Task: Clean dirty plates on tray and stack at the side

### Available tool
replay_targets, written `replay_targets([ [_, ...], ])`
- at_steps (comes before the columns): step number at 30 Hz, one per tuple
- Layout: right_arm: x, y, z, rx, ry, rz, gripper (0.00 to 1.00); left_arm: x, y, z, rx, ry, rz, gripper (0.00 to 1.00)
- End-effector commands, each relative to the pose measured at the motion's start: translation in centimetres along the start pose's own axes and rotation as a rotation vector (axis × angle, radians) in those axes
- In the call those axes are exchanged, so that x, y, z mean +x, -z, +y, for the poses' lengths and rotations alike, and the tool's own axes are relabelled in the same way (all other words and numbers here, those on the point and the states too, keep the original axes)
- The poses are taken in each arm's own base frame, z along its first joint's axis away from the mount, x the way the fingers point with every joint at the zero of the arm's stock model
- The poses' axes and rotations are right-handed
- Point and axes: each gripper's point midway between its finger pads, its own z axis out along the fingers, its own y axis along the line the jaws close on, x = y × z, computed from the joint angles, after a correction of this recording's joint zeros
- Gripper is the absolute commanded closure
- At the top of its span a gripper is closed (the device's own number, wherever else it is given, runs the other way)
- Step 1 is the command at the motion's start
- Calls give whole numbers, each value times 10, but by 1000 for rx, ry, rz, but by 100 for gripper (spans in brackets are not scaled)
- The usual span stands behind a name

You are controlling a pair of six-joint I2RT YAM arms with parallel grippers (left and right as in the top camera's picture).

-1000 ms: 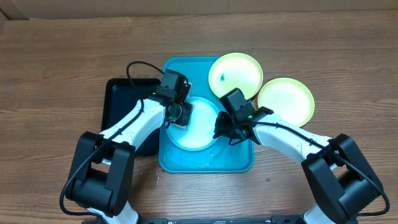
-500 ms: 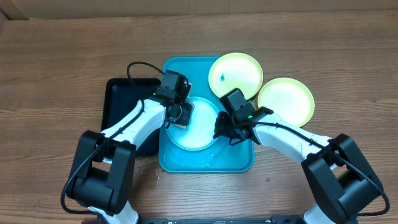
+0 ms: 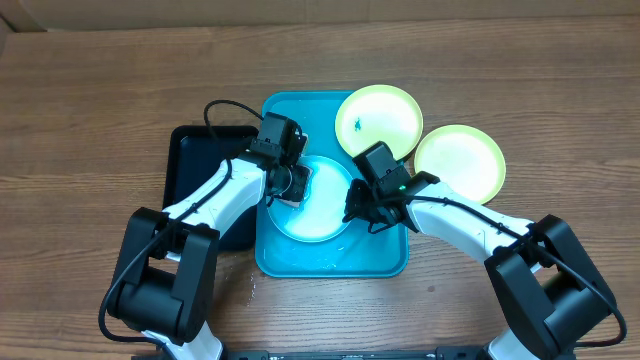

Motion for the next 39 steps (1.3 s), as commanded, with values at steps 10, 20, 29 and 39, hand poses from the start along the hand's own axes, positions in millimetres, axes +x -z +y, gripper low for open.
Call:
replay_targets([
  [10, -2, -2, 0, 2, 1, -6, 96, 28, -18, -6, 45, 15, 102, 96],
  [20, -2, -2, 0, 2, 1, -6, 96, 36, -7, -56, 340, 36, 151, 96],
  [29, -2, -2, 0, 2, 1, -4, 96, -2, 47, -69, 384, 0, 21, 96],
  [39, -6, -2, 4, -12, 12, -25, 92, -25, 111, -39, 160, -13, -126, 96],
])
